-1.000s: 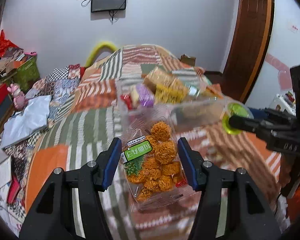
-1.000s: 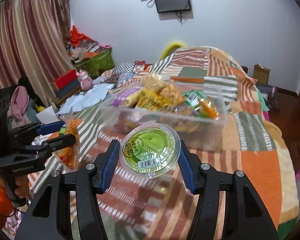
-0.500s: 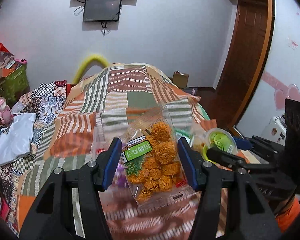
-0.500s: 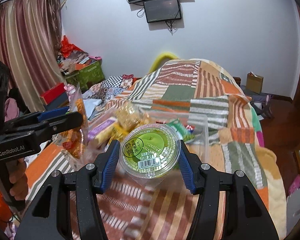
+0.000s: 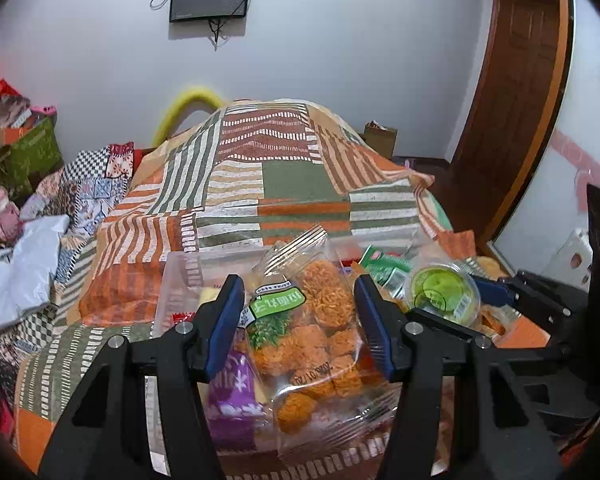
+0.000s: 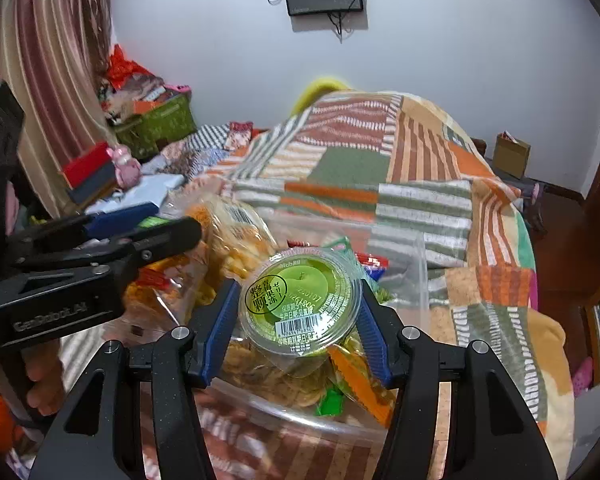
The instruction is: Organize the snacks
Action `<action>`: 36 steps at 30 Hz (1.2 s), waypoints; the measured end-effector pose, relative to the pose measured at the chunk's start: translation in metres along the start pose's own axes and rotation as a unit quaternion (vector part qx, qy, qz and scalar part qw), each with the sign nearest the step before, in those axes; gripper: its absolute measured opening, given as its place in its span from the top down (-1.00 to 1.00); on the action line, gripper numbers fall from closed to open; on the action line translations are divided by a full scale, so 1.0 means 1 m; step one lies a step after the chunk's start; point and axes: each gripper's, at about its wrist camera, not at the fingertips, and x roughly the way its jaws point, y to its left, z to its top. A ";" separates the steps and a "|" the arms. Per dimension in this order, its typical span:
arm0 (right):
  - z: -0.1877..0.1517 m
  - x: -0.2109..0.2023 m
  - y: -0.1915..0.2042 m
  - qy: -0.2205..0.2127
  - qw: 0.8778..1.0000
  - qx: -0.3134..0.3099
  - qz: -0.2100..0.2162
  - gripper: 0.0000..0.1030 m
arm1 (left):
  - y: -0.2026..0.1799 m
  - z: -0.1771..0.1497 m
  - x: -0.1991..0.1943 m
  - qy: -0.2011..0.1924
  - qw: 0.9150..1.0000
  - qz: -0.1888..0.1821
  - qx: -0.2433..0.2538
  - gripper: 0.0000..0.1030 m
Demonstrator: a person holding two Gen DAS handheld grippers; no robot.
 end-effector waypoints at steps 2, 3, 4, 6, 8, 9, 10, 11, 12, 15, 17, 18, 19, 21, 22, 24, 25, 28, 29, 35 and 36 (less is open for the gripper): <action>-0.001 0.000 -0.001 0.002 1.000 0.000 -0.002 -0.03 | 0.000 -0.001 0.000 0.001 1.000 -0.001 0.000 -0.10; -0.001 -0.002 -0.002 0.004 1.000 0.005 0.001 -0.03 | 0.001 0.000 -0.001 0.005 1.000 -0.004 -0.004 -0.10; 0.001 -0.002 -0.003 0.005 1.000 0.009 0.003 -0.04 | 0.002 0.001 -0.001 0.008 1.000 -0.009 -0.009 -0.10; 0.002 -0.006 -0.004 0.005 1.000 0.017 0.007 -0.05 | 0.005 0.004 -0.005 0.008 1.000 -0.019 -0.021 -0.10; 0.003 -0.011 -0.004 0.006 1.000 0.020 0.012 -0.05 | 0.007 0.005 -0.016 -0.004 0.999 -0.026 -0.028 -0.10; 0.002 -0.015 -0.003 0.003 1.000 0.022 0.016 -0.05 | 0.006 0.006 -0.022 -0.010 0.999 -0.027 -0.027 -0.10; 0.002 -0.018 -0.002 0.001 1.000 0.022 0.017 -0.05 | 0.006 0.007 -0.028 -0.015 0.999 -0.027 -0.025 -0.10; 0.002 -0.024 0.000 -0.005 1.000 0.020 0.015 -0.06 | 0.005 0.007 -0.035 -0.021 0.999 -0.026 -0.021 -0.10; 0.003 -0.030 0.001 -0.012 1.000 0.017 0.013 -0.08 | 0.003 0.007 -0.043 -0.027 0.999 -0.024 -0.016 -0.10; 0.005 -0.056 0.006 -0.041 0.999 0.011 0.015 -0.17 | 0.000 0.005 -0.070 -0.046 0.999 -0.022 -0.006 -0.10; 0.005 -0.075 0.009 -0.061 0.998 0.008 0.018 -0.20 | -0.001 0.002 -0.088 -0.059 0.998 -0.023 -0.005 -0.10; 0.005 -0.086 0.012 -0.071 0.997 0.008 0.020 -0.21 | -0.002 0.000 -0.099 -0.067 0.997 -0.024 -0.005 -0.10; 0.004 -0.095 0.013 -0.080 0.996 0.008 0.023 -0.21 | -0.002 -0.003 -0.110 -0.075 0.997 -0.026 -0.006 -0.10; 0.002 -0.116 0.016 -0.100 0.995 0.009 0.030 -0.23 | -0.004 -0.007 -0.130 -0.091 0.995 -0.027 -0.005 -0.10; 0.000 -0.126 0.018 -0.109 0.993 0.010 0.032 -0.27 | -0.006 -0.010 -0.139 -0.099 0.995 -0.027 -0.002 -0.11; -0.004 -0.144 0.023 -0.127 0.991 0.009 0.034 -0.30 | -0.010 -0.017 -0.161 -0.120 0.992 -0.022 0.006 -0.14; -0.006 -0.154 0.027 -0.137 0.990 0.007 0.034 -0.30 | -0.013 -0.020 -0.171 -0.130 0.991 -0.019 0.010 -0.15; -0.013 -0.177 0.035 -0.158 0.987 0.001 0.033 -0.34 | -0.021 -0.031 -0.200 -0.161 0.987 -0.012 0.020 -0.33; -0.015 -0.183 0.037 -0.165 0.986 0.000 0.033 -0.37 | -0.024 -0.036 -0.210 -0.171 0.985 -0.007 0.022 -0.41; -0.030 -0.207 0.050 -0.192 0.981 -0.005 0.025 -0.66 | -0.034 -0.057 -0.246 -0.205 0.978 0.020 0.029 -0.89; -0.032 -0.209 0.052 -0.194 0.981 -0.007 0.023 -0.67 | -0.034 -0.061 -0.250 -0.207 0.978 0.020 0.028 -0.93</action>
